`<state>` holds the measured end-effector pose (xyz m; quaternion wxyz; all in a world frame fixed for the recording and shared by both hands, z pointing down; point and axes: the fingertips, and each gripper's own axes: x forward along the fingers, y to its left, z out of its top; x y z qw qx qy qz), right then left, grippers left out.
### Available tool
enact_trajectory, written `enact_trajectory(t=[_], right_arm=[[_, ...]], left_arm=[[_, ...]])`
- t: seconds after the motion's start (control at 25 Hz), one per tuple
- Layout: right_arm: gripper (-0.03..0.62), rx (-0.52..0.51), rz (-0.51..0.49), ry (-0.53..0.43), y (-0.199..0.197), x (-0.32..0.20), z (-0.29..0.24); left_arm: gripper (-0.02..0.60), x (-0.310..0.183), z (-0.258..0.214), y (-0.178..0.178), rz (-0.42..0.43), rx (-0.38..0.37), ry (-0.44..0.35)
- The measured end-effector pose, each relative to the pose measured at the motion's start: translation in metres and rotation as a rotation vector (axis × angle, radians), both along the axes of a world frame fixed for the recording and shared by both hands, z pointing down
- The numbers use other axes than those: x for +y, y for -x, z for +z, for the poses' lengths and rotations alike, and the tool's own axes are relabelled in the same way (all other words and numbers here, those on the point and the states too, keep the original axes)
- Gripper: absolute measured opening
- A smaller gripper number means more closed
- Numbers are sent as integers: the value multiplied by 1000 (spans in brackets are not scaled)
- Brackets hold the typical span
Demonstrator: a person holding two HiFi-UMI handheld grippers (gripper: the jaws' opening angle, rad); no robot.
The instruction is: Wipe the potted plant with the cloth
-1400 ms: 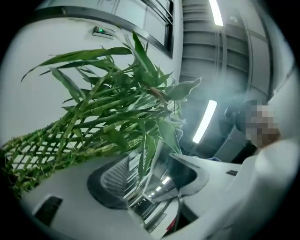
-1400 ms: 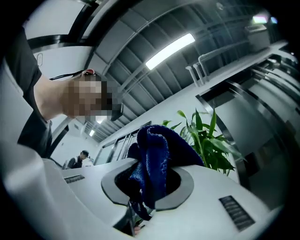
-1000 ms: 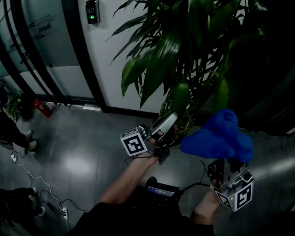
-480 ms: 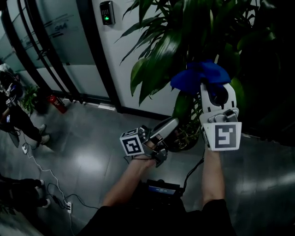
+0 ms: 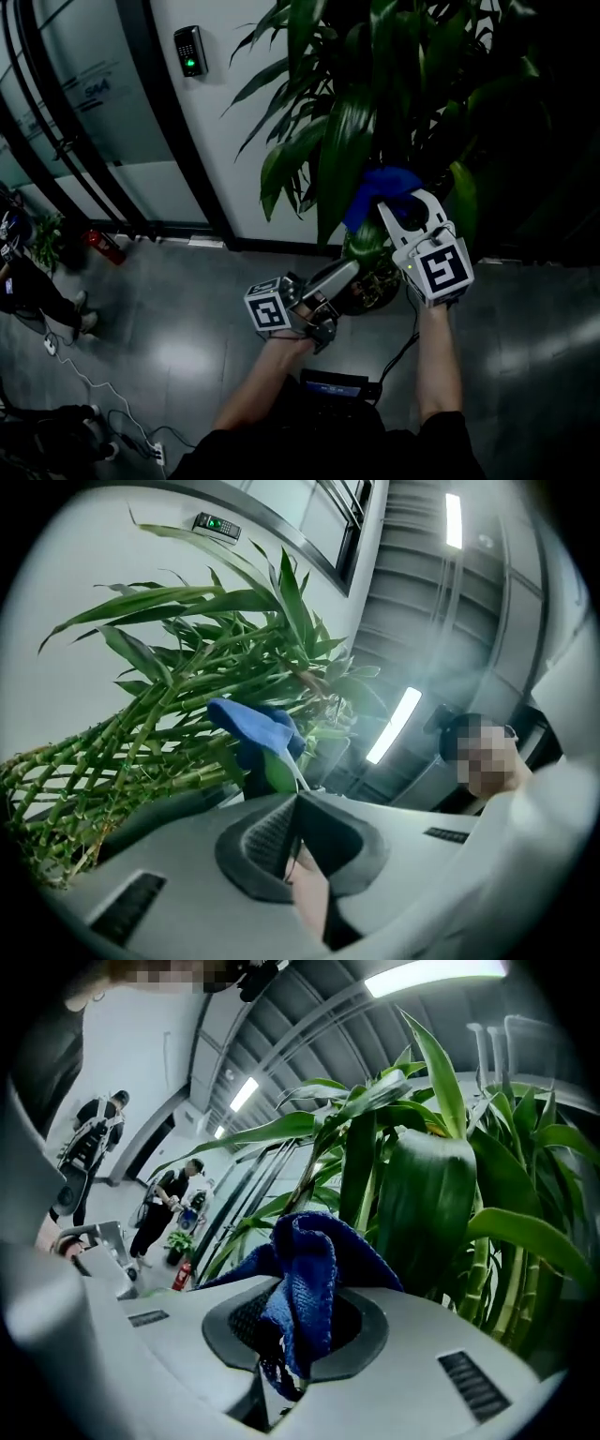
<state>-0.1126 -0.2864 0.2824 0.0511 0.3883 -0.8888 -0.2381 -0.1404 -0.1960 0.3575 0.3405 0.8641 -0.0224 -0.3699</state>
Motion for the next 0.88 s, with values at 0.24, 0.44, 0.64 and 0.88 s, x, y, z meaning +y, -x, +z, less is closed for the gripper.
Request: enact_trajectory(t=[0.24, 0.44, 0.64, 0.88], right_arm=[[78, 46, -44, 93, 7, 20, 22], [78, 104, -47, 164, 14, 33, 38], [78, 115, -77, 226, 19, 46, 55], [78, 107, -135, 298, 19, 68, 62]], left_arm=[[3, 3, 7, 4, 32, 5, 12], [3, 1, 12, 4, 39, -10, 10], [3, 1, 13, 4, 35, -36, -2], [3, -1, 13, 3, 25, -47, -18]])
